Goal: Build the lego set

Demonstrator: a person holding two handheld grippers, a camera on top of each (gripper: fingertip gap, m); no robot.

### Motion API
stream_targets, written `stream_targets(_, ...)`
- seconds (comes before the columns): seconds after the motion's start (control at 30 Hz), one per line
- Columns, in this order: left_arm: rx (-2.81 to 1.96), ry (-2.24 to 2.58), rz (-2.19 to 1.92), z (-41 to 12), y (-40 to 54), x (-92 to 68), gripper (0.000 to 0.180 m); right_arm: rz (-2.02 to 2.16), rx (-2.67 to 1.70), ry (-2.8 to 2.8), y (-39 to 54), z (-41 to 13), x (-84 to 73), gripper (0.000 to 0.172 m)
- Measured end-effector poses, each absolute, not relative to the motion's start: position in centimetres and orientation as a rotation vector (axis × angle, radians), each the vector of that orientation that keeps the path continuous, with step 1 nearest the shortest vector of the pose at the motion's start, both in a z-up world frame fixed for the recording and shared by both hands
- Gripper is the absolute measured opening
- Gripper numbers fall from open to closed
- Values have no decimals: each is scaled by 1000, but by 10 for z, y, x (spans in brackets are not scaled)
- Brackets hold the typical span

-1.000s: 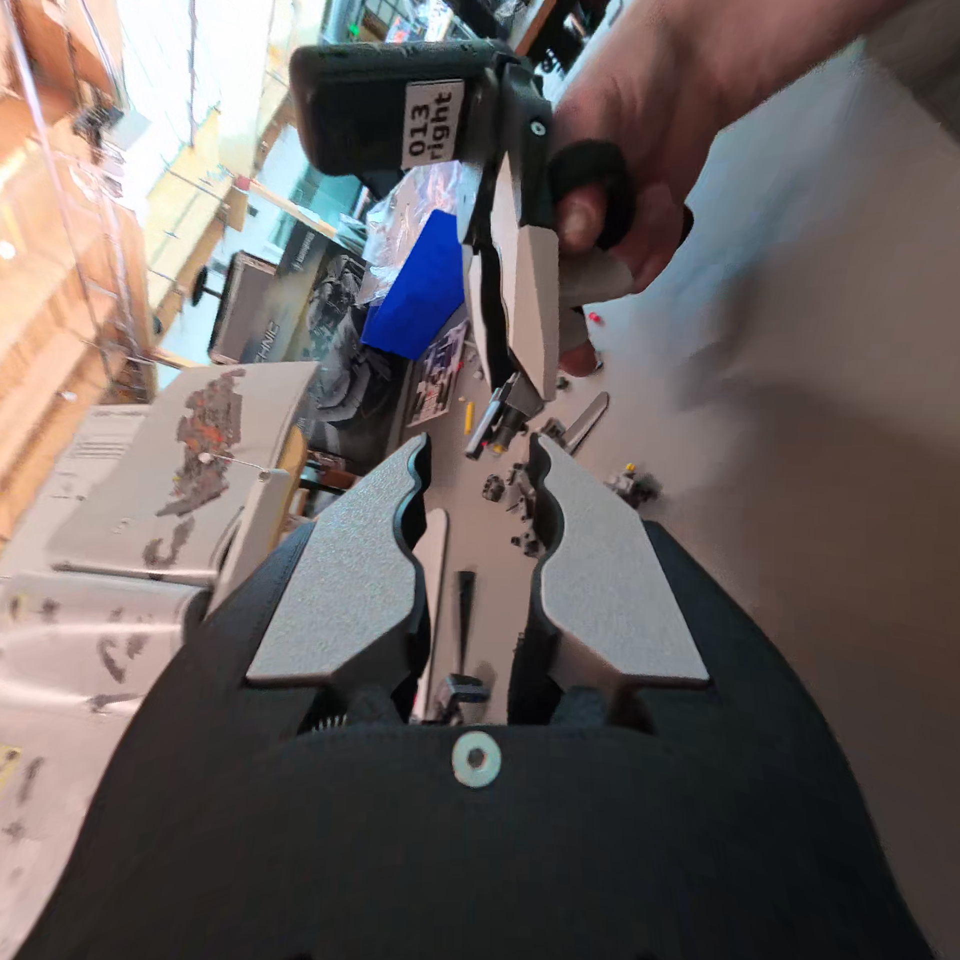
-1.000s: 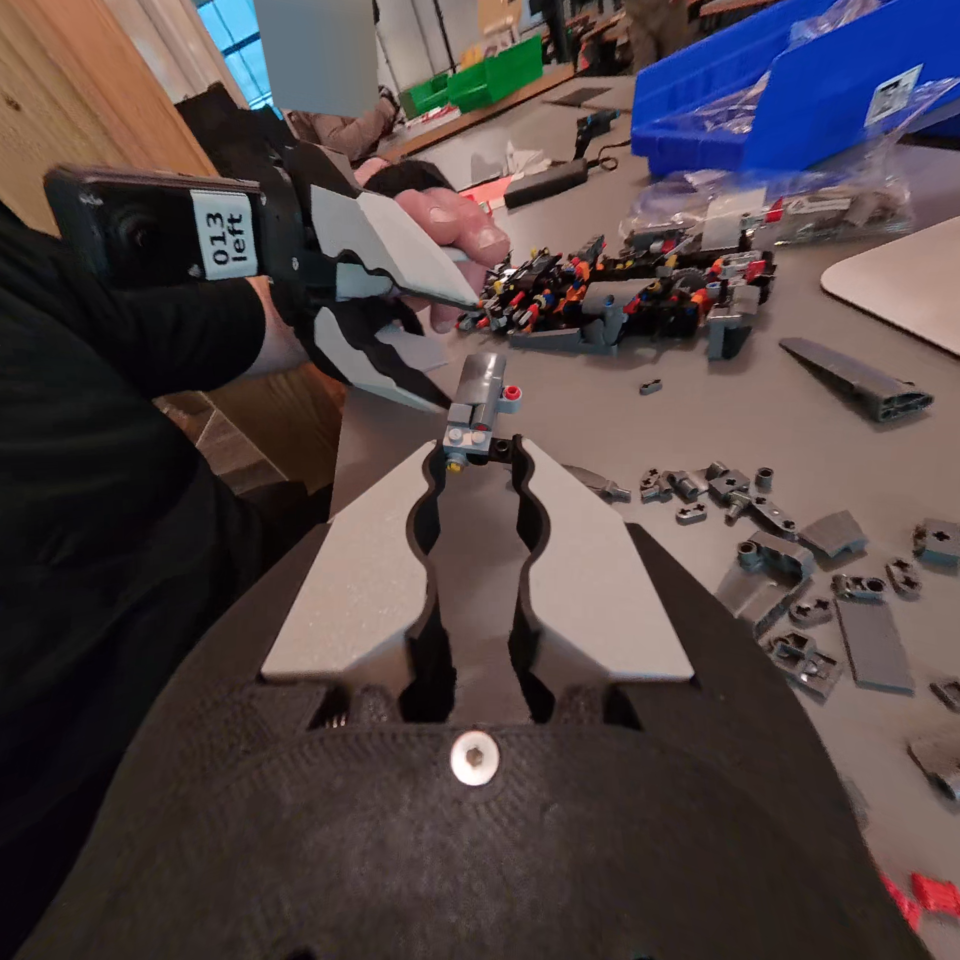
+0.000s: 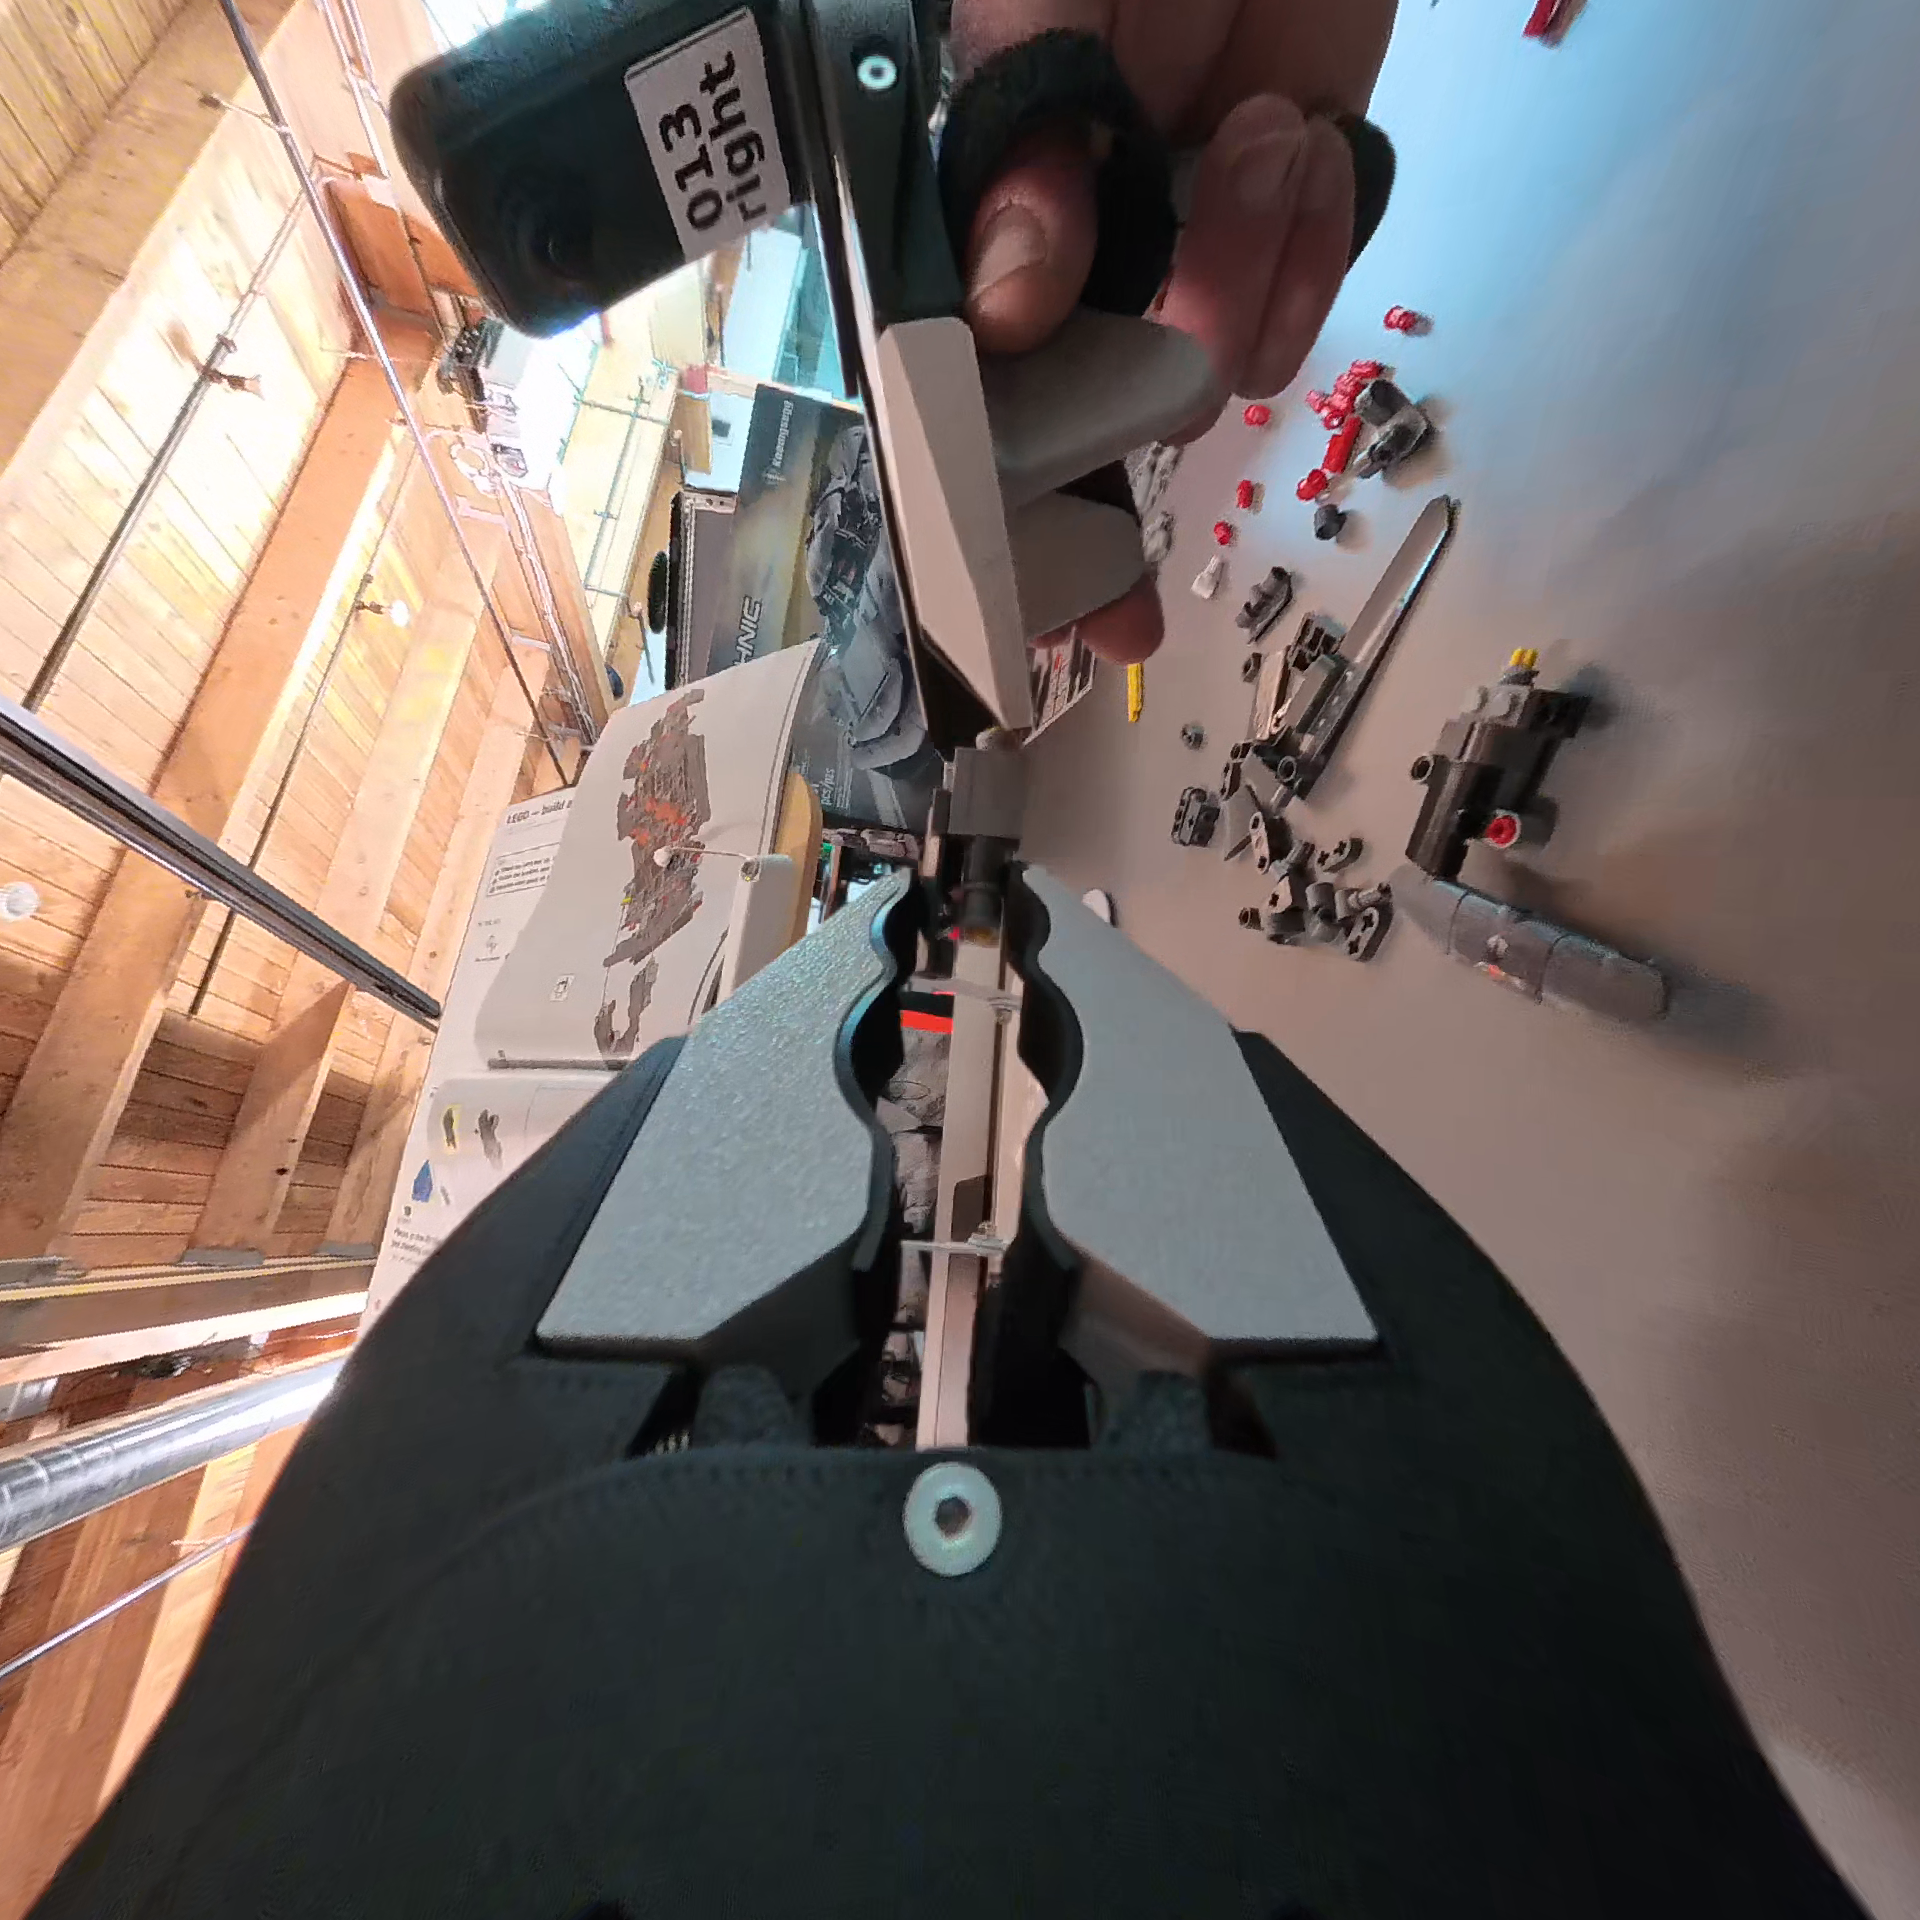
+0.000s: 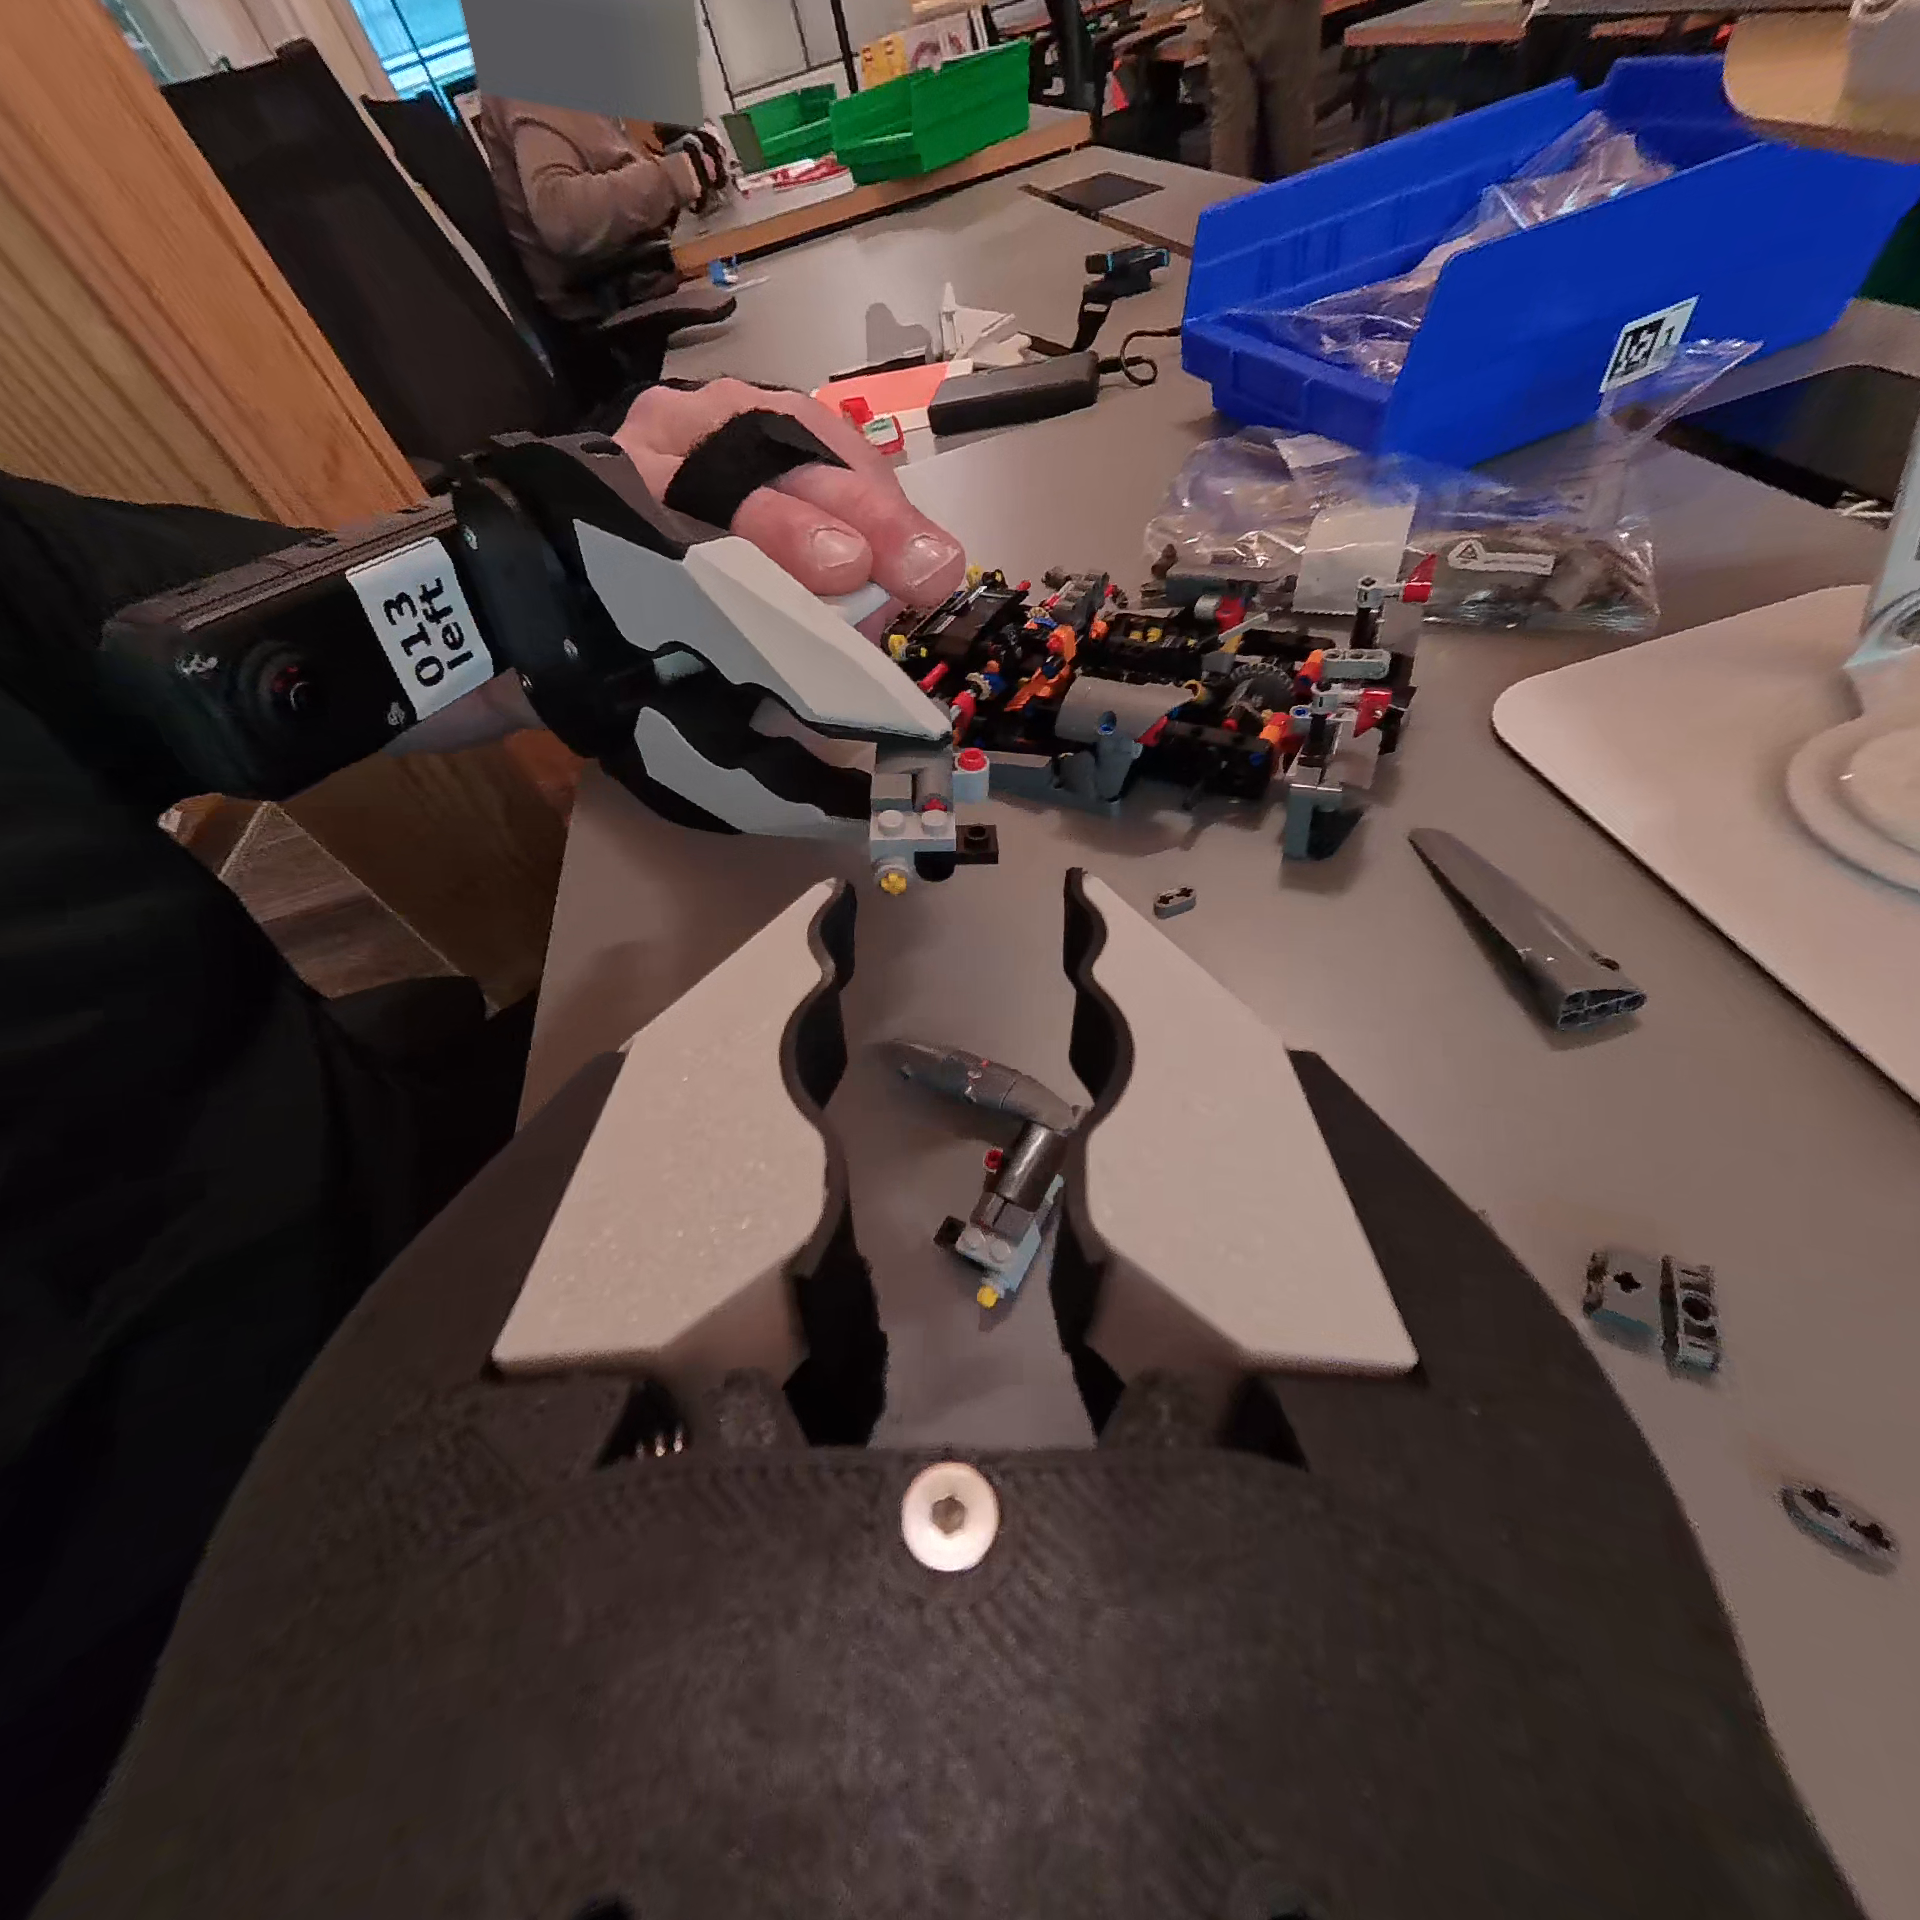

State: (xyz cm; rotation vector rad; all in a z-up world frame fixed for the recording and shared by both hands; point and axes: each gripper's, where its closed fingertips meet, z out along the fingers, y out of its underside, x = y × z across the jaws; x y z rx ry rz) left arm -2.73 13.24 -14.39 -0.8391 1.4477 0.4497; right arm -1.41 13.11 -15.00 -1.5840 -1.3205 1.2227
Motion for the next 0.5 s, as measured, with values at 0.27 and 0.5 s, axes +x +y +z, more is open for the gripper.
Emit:
stream_targets(0.27, -832, 1431, 483, -143, 137, -32, 13, 1155, -1561, -1337, 134, -149, -22, 36)
stream_targets(0.5, -821, 1435, 492, -144, 137, -32, 13, 1122, -1553, -1357, 133, -152, -27, 35)
